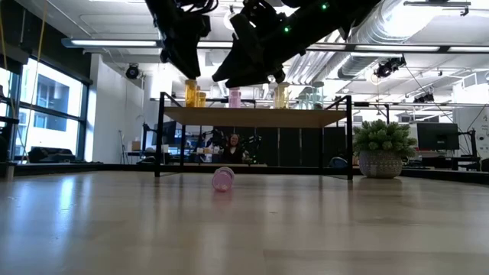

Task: Pick and place medicine bottles onto shelf by color
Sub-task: Put the pink pill bottle on the shelf aligned with the other pink pill bottles

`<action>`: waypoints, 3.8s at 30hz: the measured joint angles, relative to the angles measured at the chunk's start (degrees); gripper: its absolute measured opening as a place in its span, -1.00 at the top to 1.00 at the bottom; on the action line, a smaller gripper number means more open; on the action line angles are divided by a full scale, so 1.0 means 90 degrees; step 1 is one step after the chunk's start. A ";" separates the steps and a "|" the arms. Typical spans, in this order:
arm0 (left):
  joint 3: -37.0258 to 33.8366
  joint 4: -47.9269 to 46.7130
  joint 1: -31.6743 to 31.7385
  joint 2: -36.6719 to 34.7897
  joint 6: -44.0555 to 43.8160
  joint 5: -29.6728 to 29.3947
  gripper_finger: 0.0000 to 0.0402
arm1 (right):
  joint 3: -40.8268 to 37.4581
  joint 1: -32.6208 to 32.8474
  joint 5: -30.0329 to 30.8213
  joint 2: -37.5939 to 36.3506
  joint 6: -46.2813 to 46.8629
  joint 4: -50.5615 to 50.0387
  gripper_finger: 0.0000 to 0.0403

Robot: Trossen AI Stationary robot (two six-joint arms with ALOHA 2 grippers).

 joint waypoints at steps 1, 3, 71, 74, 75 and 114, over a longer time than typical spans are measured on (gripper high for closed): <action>0.0069 -0.0034 -0.0002 0.0000 -0.0002 -0.0012 0.14 | 0.0000 0.0002 0.0000 0.0000 0.0000 0.0000 -0.11; 0.0203 -0.0132 -0.0004 -0.0002 0.0000 -0.0014 0.14 | 0.0000 0.0000 -0.0001 0.0000 0.0000 0.0000 -0.10; -0.5240 0.2687 -0.4203 -0.3570 -0.3499 -0.1787 0.14 | 0.2783 0.1990 -0.0470 0.0734 0.3244 -0.2474 -0.10; -0.5239 0.2680 -0.4157 -0.3568 -0.3213 -0.1750 0.14 | 0.3221 0.2029 -0.0096 0.0846 0.3188 -0.3282 -0.10; -0.5239 0.2675 -0.4140 -0.3568 -0.3059 -0.1751 0.14 | 0.3326 0.1981 0.0021 0.0897 0.3325 -0.3650 -0.10; -0.5236 0.2194 -0.3604 -0.3568 -0.2840 -0.1796 0.14 | 0.3718 0.1236 -0.0879 0.3237 0.7169 -0.5800 -0.01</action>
